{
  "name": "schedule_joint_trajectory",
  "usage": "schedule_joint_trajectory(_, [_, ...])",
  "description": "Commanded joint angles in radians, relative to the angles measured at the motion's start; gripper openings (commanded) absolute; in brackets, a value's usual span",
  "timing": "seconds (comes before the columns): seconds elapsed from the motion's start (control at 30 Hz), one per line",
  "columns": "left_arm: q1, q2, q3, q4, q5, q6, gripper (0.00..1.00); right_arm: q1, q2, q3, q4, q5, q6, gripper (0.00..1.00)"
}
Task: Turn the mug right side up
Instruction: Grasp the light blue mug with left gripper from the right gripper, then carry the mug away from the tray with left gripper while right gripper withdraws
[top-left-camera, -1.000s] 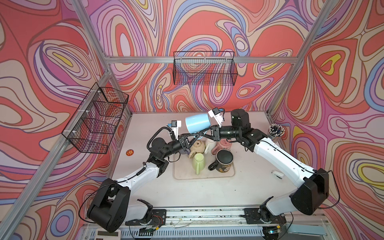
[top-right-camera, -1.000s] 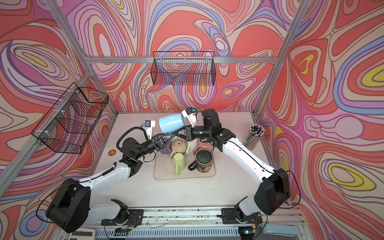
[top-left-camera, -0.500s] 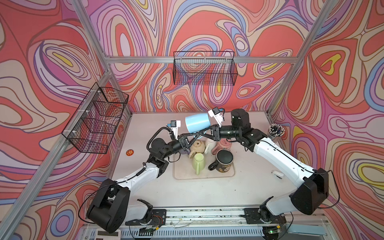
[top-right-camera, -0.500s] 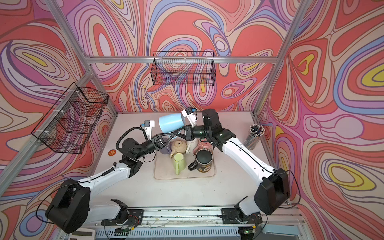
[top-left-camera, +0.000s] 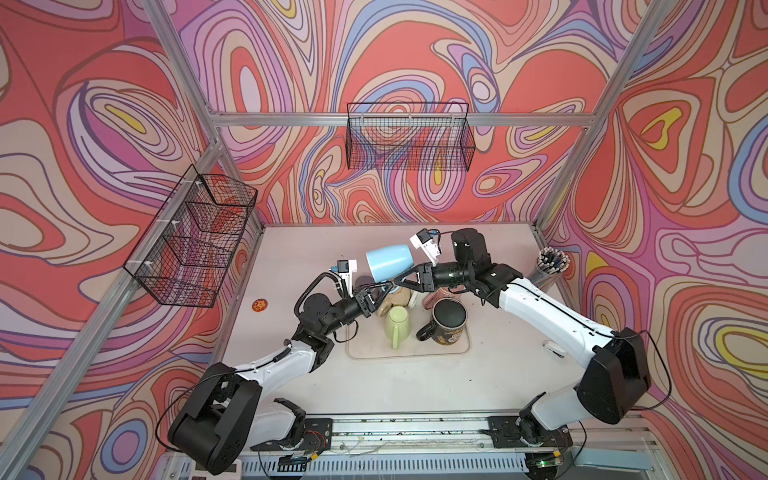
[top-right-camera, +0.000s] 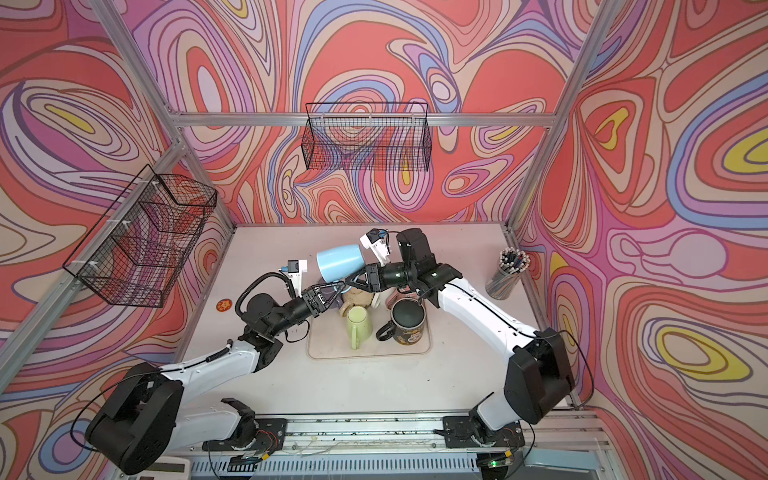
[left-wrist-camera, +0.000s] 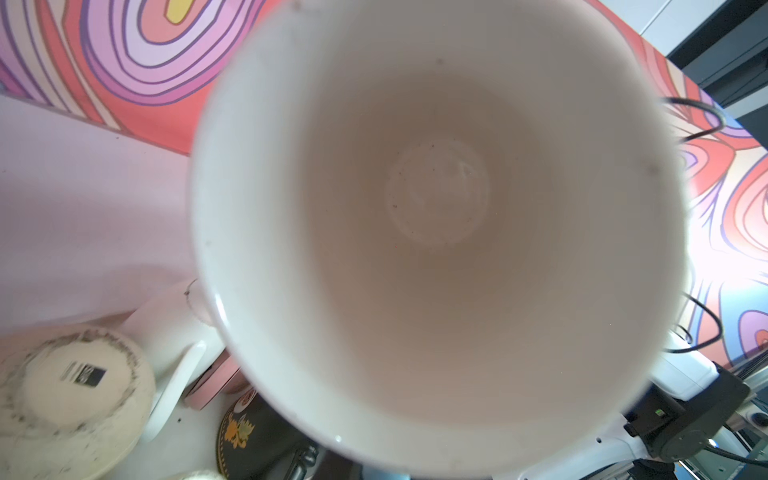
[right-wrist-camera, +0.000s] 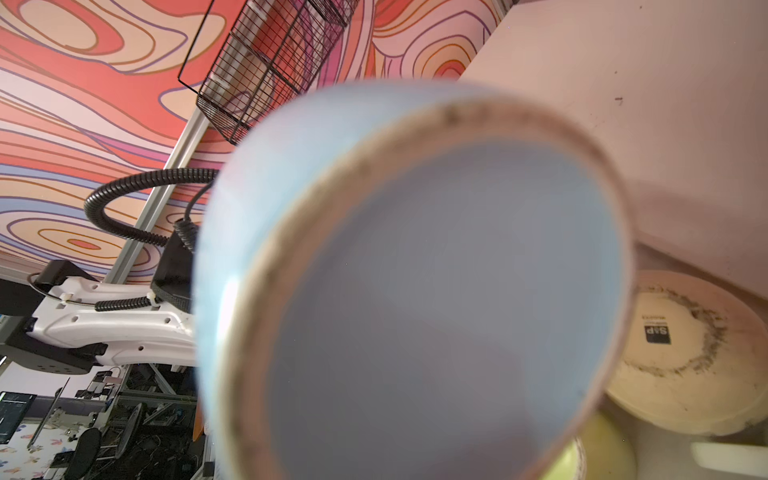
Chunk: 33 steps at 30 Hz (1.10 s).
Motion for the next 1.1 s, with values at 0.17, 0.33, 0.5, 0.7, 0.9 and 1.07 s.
schedule_joint_trajectory(0.17, [0.023, -0.100, -0.003, -0.128, -0.153, 0.025, 0.00, -0.001, -0.005, -0.037, 0.037, 0.017, -0.028, 0.41])
schedule_joint_trajectory(0.33, [0.025, -0.215, 0.130, -0.518, -0.253, 0.152, 0.00, -0.002, -0.014, -0.050, 0.041, 0.030, -0.035, 0.41])
schedule_joint_trajectory(0.5, [0.055, -0.256, 0.263, -0.809, -0.343, 0.247, 0.00, -0.002, -0.027, -0.067, 0.051, 0.040, -0.041, 0.39])
schedule_joint_trajectory(0.7, [0.130, -0.195, 0.450, -1.098, -0.397, 0.309, 0.00, -0.002, -0.054, -0.087, 0.073, 0.041, -0.036, 0.38])
schedule_joint_trajectory(0.9, [0.169, -0.066, 0.688, -1.396, -0.466, 0.430, 0.00, -0.002, -0.095, -0.121, 0.091, 0.081, -0.034, 0.36])
schedule_joint_trajectory(1.07, [0.176, 0.079, 0.908, -1.614, -0.576, 0.573, 0.00, -0.002, -0.132, -0.176, 0.075, 0.208, -0.021, 0.36])
